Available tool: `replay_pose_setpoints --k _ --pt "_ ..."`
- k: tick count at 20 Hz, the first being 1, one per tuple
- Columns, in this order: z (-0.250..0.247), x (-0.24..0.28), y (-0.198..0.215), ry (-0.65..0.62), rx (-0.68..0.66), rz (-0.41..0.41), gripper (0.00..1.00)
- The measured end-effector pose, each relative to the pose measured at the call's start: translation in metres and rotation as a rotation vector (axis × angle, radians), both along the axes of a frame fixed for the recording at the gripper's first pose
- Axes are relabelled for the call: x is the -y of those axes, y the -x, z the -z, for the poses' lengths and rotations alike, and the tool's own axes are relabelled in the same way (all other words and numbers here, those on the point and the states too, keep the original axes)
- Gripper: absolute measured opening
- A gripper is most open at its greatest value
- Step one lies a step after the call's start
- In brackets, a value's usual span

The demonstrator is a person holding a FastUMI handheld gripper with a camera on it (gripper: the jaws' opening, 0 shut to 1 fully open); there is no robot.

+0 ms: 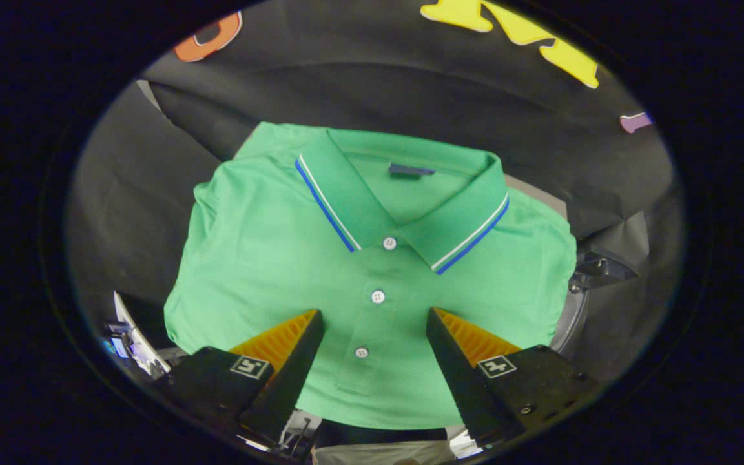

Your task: Put the clothes into the washing machine and then close the washing machine lid.

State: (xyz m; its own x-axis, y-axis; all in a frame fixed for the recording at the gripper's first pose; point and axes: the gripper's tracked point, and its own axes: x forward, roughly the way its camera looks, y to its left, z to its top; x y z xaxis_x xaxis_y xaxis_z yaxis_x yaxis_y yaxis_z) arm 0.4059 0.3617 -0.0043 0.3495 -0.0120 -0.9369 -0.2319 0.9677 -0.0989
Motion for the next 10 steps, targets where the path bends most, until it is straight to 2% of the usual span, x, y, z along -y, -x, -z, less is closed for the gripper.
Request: replay_pose_setpoints --k 7,10 --pt "-0.0016 0.0009 0.0009 0.023 -0.096 0.019 0.99" --pt "-0.0006 -0.0005 0.003 0.02 -0.1 0.024 0.94"
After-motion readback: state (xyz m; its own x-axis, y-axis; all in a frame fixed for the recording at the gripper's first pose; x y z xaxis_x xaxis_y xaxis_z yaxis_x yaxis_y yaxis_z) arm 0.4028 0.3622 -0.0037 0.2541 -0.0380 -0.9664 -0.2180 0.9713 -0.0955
